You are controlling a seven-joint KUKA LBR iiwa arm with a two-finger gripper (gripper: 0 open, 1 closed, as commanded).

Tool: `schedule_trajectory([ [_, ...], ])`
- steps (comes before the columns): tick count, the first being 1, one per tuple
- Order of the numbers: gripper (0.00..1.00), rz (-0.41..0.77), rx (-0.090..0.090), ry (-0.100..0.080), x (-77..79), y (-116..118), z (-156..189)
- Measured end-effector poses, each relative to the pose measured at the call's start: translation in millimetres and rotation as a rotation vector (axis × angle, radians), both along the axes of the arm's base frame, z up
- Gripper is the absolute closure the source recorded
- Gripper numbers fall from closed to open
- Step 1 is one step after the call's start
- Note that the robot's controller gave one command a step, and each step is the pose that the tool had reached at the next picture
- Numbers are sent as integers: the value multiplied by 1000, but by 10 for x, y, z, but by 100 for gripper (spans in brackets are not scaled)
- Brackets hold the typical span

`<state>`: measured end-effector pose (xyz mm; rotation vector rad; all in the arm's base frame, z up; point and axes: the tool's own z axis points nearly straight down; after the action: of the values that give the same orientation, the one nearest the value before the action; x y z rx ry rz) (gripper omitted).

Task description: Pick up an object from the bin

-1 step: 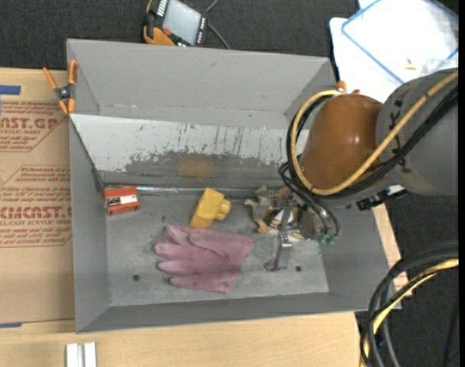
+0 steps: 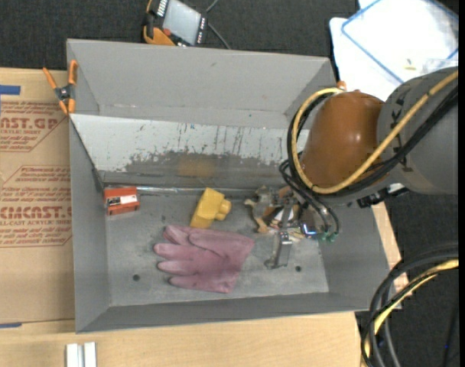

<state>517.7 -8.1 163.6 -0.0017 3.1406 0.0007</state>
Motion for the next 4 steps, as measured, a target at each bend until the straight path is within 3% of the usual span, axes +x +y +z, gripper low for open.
schedule_trajectory([
  [1, 0, 395, 2, 3, -40, 240, -946],
  [2, 0, 357, -1, -4, -74, 304, -266],
  [3, 0, 894, 7, 10, -329, 612, -648],
  [4, 0, 719, -2, -13, -262, 519, -924],
])
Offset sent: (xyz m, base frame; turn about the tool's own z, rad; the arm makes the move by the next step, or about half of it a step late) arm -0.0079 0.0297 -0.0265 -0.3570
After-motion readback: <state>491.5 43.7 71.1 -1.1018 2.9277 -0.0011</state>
